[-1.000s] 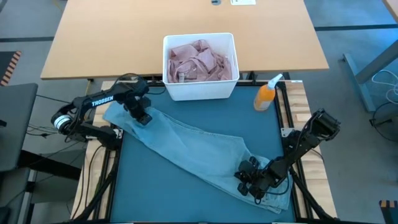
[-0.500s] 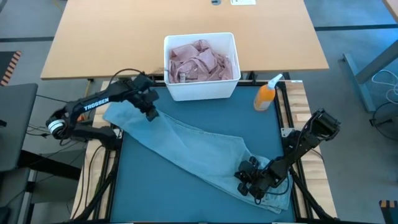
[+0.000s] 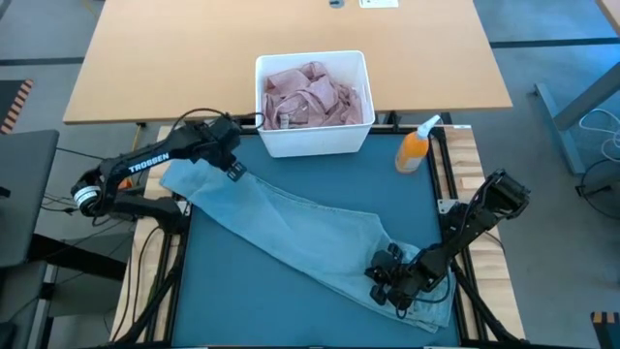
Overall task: Fold Laundry from Bin
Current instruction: Fold the blue pants
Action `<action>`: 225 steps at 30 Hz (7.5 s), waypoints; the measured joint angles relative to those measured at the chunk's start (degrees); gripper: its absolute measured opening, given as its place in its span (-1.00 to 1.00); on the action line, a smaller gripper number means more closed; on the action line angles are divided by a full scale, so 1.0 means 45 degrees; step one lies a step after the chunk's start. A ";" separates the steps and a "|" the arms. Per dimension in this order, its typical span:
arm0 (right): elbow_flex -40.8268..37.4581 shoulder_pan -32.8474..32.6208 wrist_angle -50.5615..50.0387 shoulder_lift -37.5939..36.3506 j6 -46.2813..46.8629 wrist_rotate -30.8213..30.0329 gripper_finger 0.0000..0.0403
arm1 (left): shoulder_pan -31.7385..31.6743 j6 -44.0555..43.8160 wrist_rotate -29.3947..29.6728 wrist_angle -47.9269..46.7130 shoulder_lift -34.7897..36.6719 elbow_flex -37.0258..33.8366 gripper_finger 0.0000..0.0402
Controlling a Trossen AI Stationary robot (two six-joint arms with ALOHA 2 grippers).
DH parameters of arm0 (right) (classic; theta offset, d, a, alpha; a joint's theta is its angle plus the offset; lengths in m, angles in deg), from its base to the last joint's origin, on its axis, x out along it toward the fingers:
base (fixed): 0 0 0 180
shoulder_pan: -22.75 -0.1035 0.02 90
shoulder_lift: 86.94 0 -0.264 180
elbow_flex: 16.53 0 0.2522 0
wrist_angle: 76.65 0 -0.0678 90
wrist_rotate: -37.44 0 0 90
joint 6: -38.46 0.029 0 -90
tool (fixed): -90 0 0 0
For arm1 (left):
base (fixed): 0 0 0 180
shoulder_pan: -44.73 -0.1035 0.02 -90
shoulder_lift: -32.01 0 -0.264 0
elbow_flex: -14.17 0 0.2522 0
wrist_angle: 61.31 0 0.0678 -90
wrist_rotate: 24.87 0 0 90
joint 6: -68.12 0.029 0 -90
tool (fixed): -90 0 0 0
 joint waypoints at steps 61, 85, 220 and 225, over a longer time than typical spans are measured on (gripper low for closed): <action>0.0000 0.0117 0.0461 0.0005 -0.0684 0.0046 -0.68 | 0.0339 0.5686 0.3395 0.1088 -0.2543 -0.0473 -0.99; 0.0000 0.0131 0.0427 0.0005 -0.0903 -0.0016 -0.68 | 0.0445 0.5473 0.5072 -0.4842 -0.1385 0.3530 -1.00; 0.1496 0.2569 0.1645 -0.1242 -0.7823 0.0053 -0.68 | 0.3233 1.1416 1.0059 -0.2774 -0.2074 -0.5075 -1.00; 0.1496 0.2571 0.2330 -0.1143 -0.7659 0.0000 -0.68 | 0.3324 1.2865 0.9960 -0.2841 -0.2074 -0.5071 -1.00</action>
